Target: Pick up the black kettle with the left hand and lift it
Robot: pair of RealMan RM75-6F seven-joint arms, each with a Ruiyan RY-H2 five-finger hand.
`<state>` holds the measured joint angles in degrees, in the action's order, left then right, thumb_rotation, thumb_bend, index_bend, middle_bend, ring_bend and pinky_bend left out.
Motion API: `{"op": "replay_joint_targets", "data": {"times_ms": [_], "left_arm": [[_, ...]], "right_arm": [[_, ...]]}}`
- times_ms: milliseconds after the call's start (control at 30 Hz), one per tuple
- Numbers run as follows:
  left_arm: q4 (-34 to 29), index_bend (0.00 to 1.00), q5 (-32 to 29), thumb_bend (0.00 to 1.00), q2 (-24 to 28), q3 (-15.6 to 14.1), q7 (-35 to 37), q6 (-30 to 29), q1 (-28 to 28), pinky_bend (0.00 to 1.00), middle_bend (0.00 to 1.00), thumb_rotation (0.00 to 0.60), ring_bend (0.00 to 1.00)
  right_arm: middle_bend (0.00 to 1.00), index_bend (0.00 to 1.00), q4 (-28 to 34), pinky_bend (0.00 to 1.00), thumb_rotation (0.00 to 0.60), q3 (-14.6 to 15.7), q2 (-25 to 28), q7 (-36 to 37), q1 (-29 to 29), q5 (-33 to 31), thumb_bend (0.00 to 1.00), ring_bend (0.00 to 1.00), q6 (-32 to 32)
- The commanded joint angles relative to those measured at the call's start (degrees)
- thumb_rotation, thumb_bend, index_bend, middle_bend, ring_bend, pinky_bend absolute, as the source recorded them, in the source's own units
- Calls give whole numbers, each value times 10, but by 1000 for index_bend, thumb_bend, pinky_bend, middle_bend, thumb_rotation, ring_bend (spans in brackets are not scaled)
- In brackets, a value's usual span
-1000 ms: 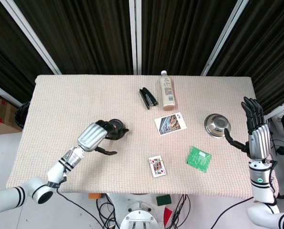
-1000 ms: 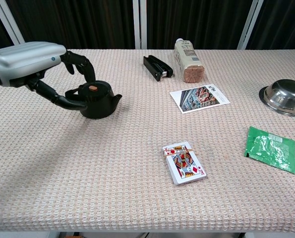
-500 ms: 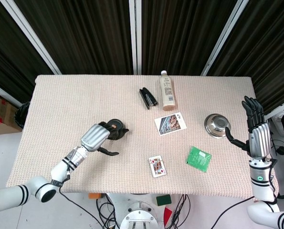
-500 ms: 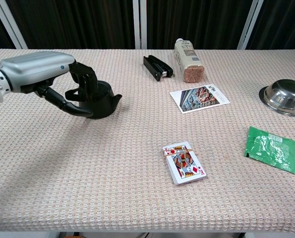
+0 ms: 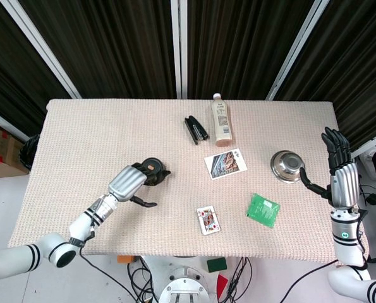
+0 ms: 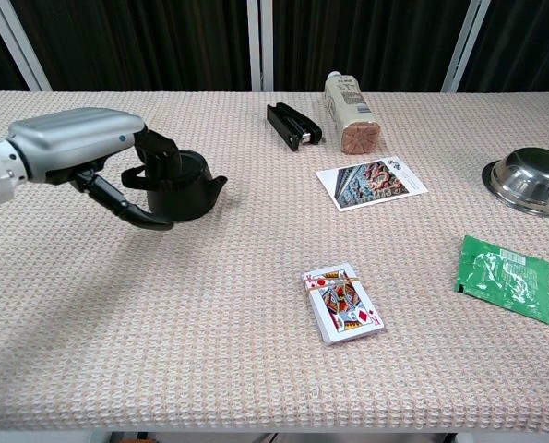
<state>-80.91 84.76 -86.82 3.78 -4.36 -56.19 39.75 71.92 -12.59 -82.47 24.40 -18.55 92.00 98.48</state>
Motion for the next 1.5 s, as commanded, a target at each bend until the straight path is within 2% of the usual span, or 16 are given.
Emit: {"op": "replay_joint_targets", "data": {"times_ms": [33, 333, 500, 1000, 1200, 1500], "left_arm": [[2, 456, -1, 0, -1, 0, -3, 0, 1, 303, 476, 302, 412], [7, 512, -5, 0, -2, -2, -7, 4, 4, 298, 551, 305, 483], [8, 541, -7, 0, -2, -3, -10, 8, 6, 297, 577, 329, 512], [22, 567, -8, 0, -12, -10, -19, 5, 5, 278, 607, 338, 542], [15, 569, 0, 0, -8, -11, -25, -15, -2, 245, 618, 343, 556], [12, 579, -7, 0, -6, -12, -46, -15, -5, 206, 628, 359, 565]], "right_arm": [[0, 0, -2, 15, 600, 0, -1, 0, 0, 0, 343, 0, 0], [0, 0, -13, 15, 600, -2, -5, 3, 0, -4, 344, 0, 1], [0, 0, -12, 15, 600, -3, -4, 3, 1, -4, 345, 0, 3], [0, 0, -22, 15, 600, -1, -11, 6, 2, -7, 350, 0, 1], [0, 0, -22, 15, 600, 0, -12, 4, 1, -7, 351, 0, -2], [0, 0, -25, 15, 600, 3, -16, 2, 0, -7, 350, 0, -6]]}}
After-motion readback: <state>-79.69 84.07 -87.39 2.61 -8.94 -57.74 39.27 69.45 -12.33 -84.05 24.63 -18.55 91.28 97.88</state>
